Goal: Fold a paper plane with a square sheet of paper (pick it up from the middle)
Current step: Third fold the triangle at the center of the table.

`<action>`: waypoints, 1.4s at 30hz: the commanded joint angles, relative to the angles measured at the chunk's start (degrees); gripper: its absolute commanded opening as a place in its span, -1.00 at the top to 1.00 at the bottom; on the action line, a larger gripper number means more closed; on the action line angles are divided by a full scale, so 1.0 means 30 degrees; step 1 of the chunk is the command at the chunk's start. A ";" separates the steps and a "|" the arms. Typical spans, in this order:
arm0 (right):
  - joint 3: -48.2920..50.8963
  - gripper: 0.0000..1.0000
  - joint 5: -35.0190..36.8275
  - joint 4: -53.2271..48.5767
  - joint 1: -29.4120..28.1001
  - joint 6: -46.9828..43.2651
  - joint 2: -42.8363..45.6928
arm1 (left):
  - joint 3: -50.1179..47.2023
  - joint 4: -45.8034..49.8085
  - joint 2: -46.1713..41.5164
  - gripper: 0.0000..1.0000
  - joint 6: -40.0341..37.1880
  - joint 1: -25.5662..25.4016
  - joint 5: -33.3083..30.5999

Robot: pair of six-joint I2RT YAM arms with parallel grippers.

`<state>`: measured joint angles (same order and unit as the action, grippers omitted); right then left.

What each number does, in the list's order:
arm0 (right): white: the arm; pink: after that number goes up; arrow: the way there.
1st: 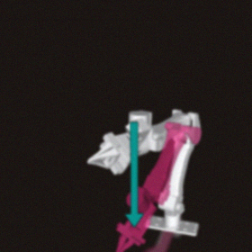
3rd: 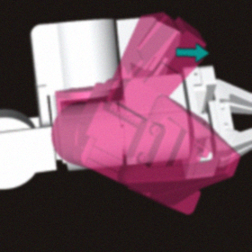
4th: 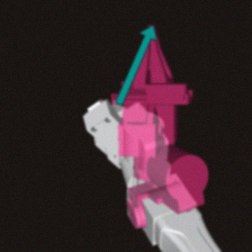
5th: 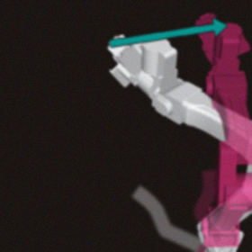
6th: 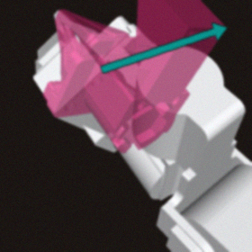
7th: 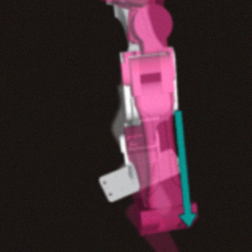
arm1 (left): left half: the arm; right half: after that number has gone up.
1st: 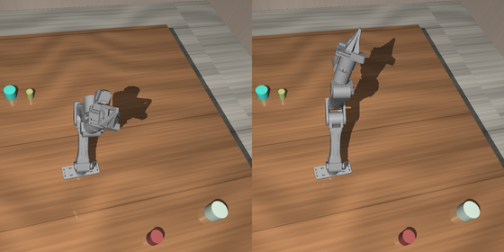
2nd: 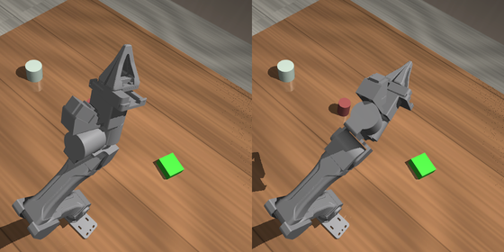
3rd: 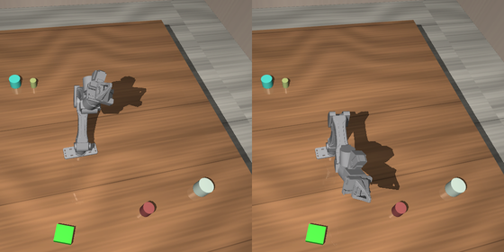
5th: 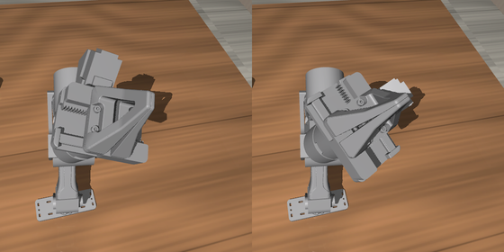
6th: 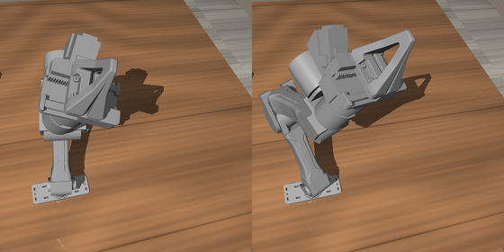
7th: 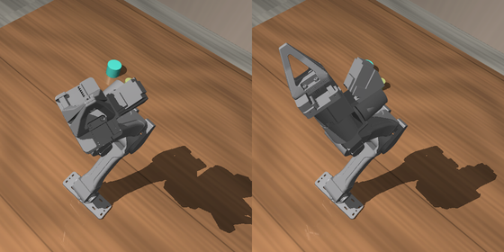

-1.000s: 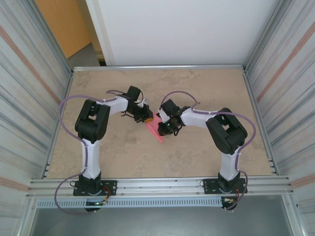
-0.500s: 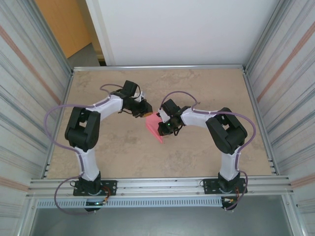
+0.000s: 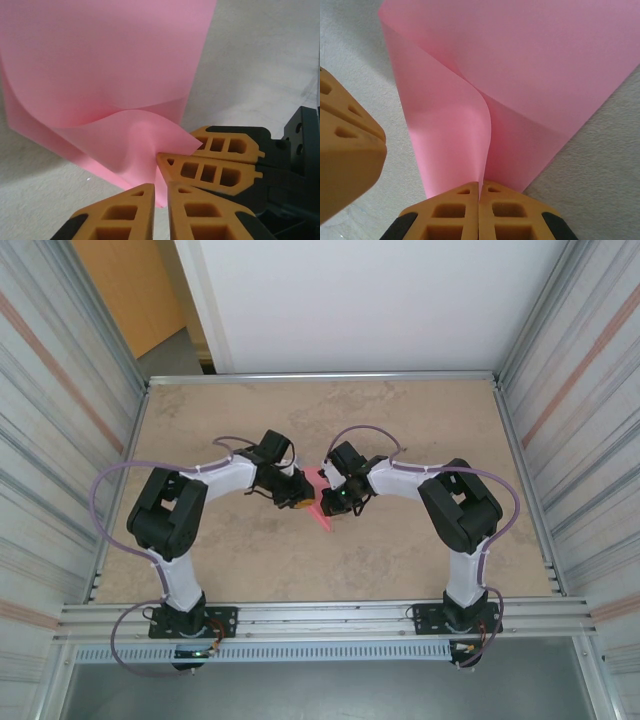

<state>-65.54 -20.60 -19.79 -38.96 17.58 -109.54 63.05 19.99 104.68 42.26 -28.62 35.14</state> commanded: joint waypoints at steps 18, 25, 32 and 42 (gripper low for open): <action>-0.0303 0.83 0.0457 -0.1138 0.0039 -0.0090 -0.0843 | -0.0202 -0.0979 0.1173 0.78 0.0971 -0.0243 -0.0774; -0.0333 0.80 0.0505 -0.1086 0.0072 -0.0089 -0.0788 | -0.0606 -0.1021 0.1197 0.78 0.1118 -0.0241 -0.1206; -0.0333 0.76 0.0406 -0.1086 0.0091 -0.0007 -0.0788 | -0.0812 -0.0994 0.1201 0.79 0.1145 -0.0244 -0.1311; -0.0361 0.69 0.0393 -0.1009 0.0067 0.0312 -0.0531 | -0.1061 -0.0993 0.1412 0.79 0.1183 -0.0241 -0.1535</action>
<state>-66.24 -20.86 -20.58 -38.92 17.61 -109.86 60.77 16.36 108.14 45.32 -29.02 31.81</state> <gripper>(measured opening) 0.153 0.106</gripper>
